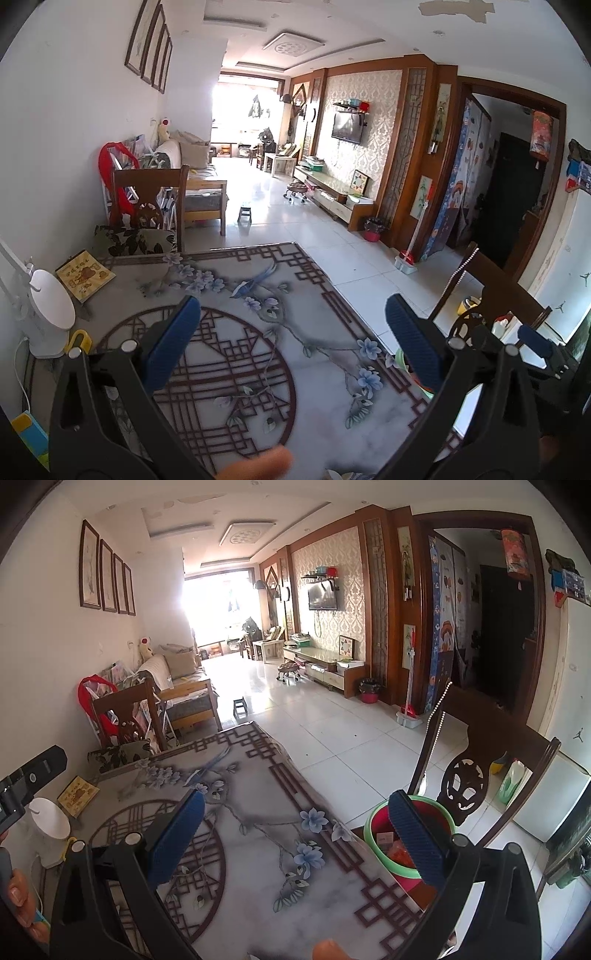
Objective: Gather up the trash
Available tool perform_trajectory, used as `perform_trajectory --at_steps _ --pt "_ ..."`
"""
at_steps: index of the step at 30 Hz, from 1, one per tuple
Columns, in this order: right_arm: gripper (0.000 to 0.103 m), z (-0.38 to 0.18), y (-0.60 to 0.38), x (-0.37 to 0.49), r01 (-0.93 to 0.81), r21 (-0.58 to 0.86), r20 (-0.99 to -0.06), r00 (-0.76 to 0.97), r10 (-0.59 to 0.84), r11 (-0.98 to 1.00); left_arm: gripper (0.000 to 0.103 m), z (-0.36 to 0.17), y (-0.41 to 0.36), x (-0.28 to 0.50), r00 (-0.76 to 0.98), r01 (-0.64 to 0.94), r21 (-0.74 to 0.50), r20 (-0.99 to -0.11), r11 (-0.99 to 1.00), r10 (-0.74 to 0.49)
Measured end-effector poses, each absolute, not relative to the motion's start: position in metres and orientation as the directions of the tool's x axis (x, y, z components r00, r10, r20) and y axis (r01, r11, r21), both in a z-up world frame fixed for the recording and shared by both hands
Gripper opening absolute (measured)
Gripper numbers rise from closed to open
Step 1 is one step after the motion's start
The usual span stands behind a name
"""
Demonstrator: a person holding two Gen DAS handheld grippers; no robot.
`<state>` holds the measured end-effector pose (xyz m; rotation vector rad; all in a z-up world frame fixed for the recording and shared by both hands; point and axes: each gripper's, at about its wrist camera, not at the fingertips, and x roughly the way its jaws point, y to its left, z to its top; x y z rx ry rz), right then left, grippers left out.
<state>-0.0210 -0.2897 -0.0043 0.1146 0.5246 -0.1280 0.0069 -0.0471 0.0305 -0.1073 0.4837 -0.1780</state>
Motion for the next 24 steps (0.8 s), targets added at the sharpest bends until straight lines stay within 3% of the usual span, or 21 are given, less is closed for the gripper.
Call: perform_trajectory --at_steps 24 --pt "0.096 -0.0119 -0.2890 -0.0134 0.154 0.064 -0.538 0.837 -0.095 0.986 0.098 0.0197 -0.0459 0.0151 0.868 0.118 -0.129 -0.469 0.985 -0.165"
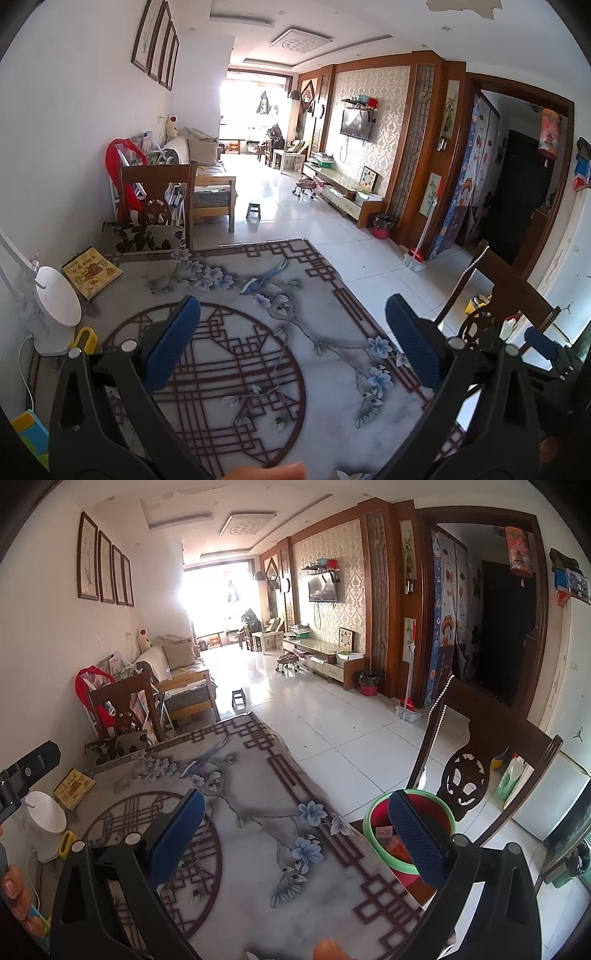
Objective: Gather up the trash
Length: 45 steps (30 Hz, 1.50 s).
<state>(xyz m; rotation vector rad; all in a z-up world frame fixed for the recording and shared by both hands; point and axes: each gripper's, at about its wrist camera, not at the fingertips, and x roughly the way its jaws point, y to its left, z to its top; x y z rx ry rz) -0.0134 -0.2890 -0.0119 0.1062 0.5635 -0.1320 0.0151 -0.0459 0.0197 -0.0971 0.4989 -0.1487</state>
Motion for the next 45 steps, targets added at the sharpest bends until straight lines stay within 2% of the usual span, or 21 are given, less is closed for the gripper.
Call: perform_trajectory --at_steps 35,41,45 --pt "0.096 -0.033 -0.296 -0.014 0.167 0.062 -0.573 0.813 -0.102 0.984 0.098 0.009 -0.044 0.023 0.854 0.125 -0.136 -0.490 0.983 -0.176" --pt "0.096 -0.056 -0.287 0.002 0.150 0.059 -0.625 0.776 -0.080 0.987 0.098 -0.018 -0.040 0.037 0.837 0.085 -0.124 -0.530 0.989 -0.139" --pt "0.096 -0.098 -0.272 0.026 0.110 0.054 -0.692 0.721 -0.042 0.992 0.098 -0.079 -0.014 0.060 0.781 -0.027 -0.054 -0.625 0.998 -0.013"
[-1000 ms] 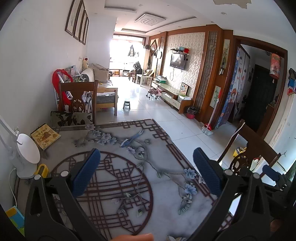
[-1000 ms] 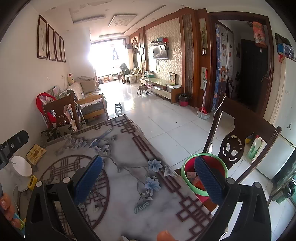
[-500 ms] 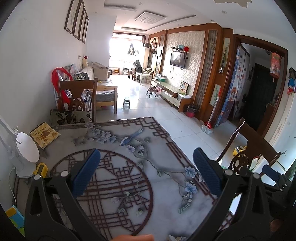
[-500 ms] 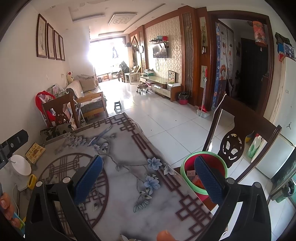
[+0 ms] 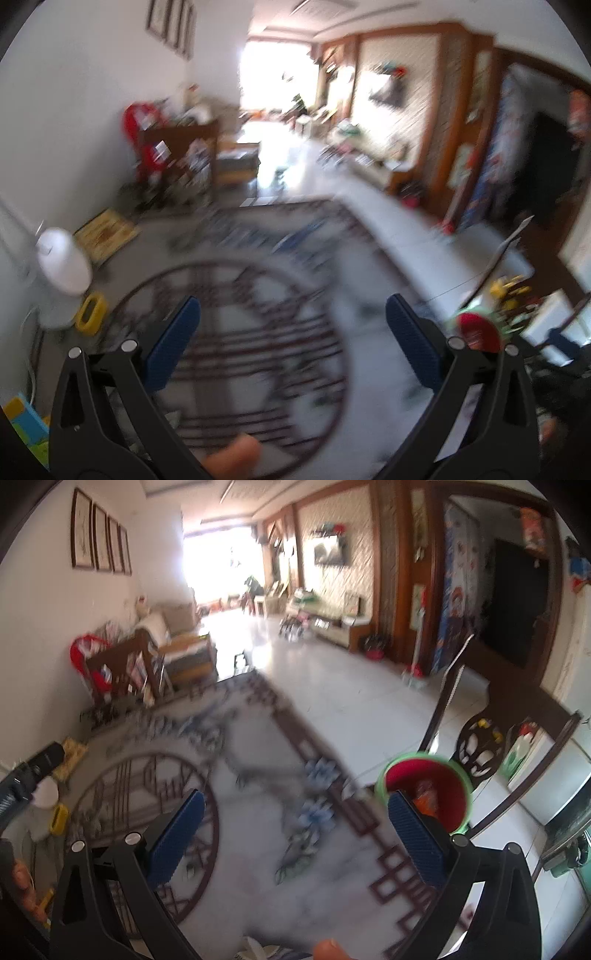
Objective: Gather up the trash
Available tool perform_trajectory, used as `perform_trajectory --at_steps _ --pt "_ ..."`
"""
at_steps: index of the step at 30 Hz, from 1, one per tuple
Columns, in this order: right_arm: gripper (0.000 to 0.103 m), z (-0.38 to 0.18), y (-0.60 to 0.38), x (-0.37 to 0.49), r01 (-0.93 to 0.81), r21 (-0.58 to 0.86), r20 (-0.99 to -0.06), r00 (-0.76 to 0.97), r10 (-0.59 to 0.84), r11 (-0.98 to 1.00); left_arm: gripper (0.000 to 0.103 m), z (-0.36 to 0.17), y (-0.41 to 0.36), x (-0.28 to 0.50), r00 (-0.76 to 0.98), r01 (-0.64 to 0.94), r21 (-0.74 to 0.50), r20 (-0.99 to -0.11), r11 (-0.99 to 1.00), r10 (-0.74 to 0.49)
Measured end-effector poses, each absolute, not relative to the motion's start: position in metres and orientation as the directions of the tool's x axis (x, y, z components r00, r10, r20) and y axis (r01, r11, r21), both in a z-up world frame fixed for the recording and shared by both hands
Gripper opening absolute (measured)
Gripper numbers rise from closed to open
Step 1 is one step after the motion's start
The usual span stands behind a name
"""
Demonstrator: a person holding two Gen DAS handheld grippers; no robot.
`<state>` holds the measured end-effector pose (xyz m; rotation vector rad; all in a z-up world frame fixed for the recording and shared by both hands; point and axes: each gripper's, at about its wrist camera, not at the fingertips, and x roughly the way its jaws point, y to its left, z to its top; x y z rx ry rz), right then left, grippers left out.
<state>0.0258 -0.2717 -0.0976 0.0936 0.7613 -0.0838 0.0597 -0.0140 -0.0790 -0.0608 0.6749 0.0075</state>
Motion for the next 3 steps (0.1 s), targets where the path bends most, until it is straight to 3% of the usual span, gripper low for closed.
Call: perform_trajectory --at_steps 3 --pt "0.096 -0.136 -0.257 0.049 0.067 0.022 -0.732 0.681 -0.029 0.998 0.098 -0.137 0.024 0.075 0.698 -0.161 -0.014 -0.708 0.987 0.104"
